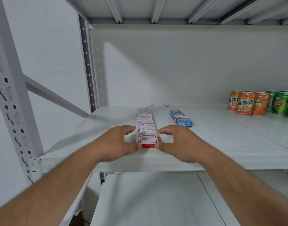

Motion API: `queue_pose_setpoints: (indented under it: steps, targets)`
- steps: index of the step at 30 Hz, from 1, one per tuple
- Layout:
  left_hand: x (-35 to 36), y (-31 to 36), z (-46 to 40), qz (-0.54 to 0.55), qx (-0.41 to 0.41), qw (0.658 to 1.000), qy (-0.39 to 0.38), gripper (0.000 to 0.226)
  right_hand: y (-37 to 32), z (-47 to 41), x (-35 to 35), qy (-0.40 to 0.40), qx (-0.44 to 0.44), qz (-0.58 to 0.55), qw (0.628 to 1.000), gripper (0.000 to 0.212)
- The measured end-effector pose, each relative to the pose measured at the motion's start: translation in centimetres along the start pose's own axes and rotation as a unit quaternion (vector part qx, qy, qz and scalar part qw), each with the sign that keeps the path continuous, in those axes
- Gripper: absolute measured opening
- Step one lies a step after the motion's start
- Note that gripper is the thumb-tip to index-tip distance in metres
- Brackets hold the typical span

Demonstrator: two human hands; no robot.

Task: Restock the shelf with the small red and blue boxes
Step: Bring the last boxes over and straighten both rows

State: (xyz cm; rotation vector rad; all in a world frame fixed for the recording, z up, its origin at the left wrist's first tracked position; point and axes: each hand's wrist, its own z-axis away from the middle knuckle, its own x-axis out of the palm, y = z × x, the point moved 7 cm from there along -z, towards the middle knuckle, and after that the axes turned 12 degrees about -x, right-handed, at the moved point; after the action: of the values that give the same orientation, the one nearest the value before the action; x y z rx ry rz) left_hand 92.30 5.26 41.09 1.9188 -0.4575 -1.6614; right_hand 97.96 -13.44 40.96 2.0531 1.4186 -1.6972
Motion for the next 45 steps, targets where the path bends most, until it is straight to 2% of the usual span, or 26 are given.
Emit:
queue_pose_setpoints:
  steps: [2,4,9,18,24,30,37,41,45]
  targets:
    - [-0.4,0.4,0.3,0.013,0.005,1.0,0.016,0.07,0.3,0.5,-0.5,0.005,0.014,0.008,1.0,0.065]
    - [-0.3,1.3,0.5,0.004,0.021,1.0,0.018,0.076,0.6,1.0,-1.0,-0.004,0.022,0.014,1.0,0.071]
    - [0.5,5.2,-0.2,-0.04,0.054,0.998,0.016,0.059,1.9,2.1,-3.8,0.013,0.042,0.047,0.998,0.075]
    - [3.8,11.4,-4.2,-0.103,0.047,0.993,0.018,0.075,6.4,3.4,-8.3,0.045,0.086,0.07,0.993,0.064]
    - [6.1,14.5,-7.2,-0.144,0.012,0.989,0.024,0.058,10.8,1.3,-9.4,0.04,0.088,0.054,0.994,0.06]
    - [8.3,14.7,-10.5,-0.139,-0.036,0.989,0.038,0.058,13.5,-1.8,-9.8,0.032,0.054,0.053,0.997,0.046]
    - [10.1,14.9,-13.3,-0.18,-0.029,0.982,0.05,0.019,15.5,-3.9,-9.5,0.014,0.043,0.054,0.998,0.035]
    - [10.3,15.4,-14.4,-0.207,-0.025,0.976,0.06,0.02,15.8,-4.8,-9.3,0.006,0.032,0.051,0.998,0.03]
    - [10.6,15.4,-15.2,-0.228,-0.023,0.971,0.069,0.011,16.1,-5.4,-8.7,-0.001,0.018,0.062,0.998,0.019]
